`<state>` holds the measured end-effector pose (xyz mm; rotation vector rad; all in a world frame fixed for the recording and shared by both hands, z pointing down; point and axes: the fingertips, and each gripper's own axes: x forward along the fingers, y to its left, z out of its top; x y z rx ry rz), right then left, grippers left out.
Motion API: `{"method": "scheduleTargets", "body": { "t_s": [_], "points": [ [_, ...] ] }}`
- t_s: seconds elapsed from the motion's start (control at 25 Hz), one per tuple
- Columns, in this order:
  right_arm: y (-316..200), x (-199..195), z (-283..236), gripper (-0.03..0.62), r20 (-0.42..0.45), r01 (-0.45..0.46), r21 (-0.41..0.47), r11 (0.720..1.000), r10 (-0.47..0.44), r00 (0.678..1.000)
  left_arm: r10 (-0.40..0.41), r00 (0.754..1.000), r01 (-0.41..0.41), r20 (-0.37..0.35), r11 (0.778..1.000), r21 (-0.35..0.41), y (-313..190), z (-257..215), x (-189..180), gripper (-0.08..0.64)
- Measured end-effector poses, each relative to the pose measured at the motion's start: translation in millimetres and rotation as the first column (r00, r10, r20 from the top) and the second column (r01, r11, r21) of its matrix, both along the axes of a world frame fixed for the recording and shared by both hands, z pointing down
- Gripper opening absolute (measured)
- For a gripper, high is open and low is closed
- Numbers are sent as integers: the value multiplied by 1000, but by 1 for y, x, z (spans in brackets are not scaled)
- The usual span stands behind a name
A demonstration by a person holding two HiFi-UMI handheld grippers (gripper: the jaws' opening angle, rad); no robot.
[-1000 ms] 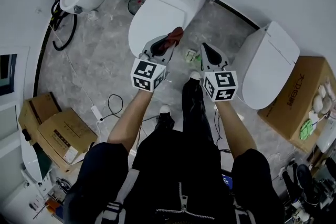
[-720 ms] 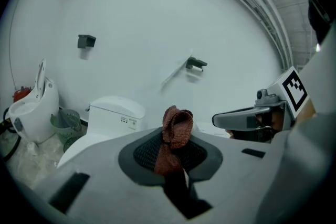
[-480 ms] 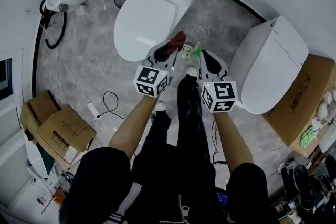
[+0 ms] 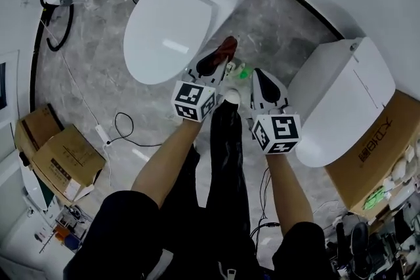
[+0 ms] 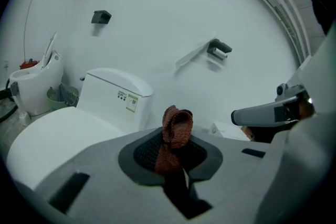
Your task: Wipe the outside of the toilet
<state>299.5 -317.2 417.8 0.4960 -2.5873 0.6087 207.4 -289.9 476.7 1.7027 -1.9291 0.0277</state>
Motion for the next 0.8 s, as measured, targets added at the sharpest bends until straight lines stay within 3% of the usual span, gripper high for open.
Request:
{"method": "scheduleTargets", "body": {
  "t_s": [0.28,0.52,0.68,0.8],
  "points": [
    [-6,-5,76,3,-23,70,-7,998,-70,997,-31,999,30,-27,999,-24,-20,88,-10,60],
    [-5,8,124,3,-36,40,-5,999,-40,999,-105,992,102,-70,993,-58,-16,158,-21,60],
    [-3,16,153,3,-35,7,-16,1000,-8,999,-205,972,196,-119,977,-79,-13,204,-31,60],
    [1,18,172,3,-39,0,-19,1000,-1,999,-295,941,280,-165,954,-107,-4,238,-41,60]
  ]
}}
